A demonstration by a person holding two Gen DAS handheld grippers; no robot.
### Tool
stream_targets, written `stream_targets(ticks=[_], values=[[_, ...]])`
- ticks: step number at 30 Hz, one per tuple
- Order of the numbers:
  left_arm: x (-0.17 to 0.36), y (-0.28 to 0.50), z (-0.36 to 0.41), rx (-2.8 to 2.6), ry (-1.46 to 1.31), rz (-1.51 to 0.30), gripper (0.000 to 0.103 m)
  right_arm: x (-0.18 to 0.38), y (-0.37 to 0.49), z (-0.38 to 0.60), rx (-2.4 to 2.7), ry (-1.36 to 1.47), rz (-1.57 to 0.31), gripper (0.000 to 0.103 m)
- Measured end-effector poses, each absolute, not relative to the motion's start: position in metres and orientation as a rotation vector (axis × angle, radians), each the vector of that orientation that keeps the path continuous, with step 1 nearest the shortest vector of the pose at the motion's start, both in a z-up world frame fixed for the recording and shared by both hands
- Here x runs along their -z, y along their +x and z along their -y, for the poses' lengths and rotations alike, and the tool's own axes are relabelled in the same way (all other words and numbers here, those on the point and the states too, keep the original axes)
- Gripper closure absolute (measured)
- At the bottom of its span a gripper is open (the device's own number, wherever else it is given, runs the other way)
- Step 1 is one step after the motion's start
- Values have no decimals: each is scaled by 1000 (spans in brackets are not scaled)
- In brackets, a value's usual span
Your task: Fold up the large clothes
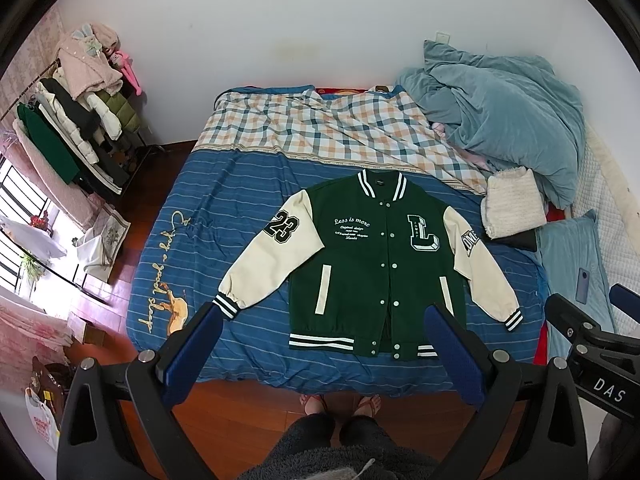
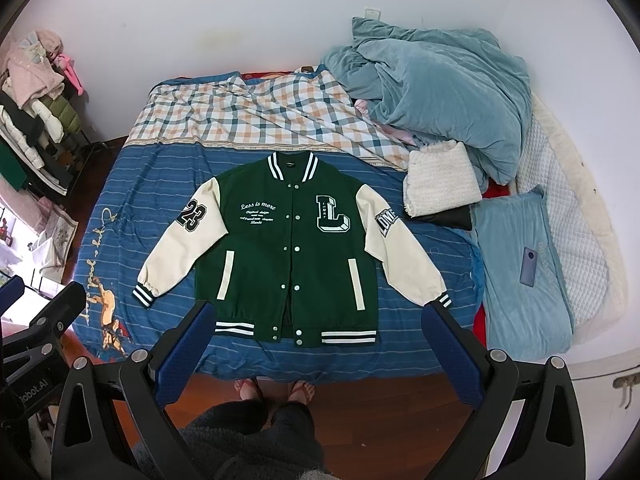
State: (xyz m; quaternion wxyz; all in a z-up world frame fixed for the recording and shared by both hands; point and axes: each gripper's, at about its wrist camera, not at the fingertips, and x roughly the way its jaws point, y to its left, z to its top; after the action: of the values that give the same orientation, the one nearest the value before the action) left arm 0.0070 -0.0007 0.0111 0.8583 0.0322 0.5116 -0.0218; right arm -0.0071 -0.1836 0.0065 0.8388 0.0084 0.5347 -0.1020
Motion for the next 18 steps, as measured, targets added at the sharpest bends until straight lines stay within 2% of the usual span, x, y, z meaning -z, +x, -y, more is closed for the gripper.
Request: stream_targets(ticks=[18], values=[[-13,6,3,53,67,-1069,0,-7,-10,181,214,16,-1130,0]])
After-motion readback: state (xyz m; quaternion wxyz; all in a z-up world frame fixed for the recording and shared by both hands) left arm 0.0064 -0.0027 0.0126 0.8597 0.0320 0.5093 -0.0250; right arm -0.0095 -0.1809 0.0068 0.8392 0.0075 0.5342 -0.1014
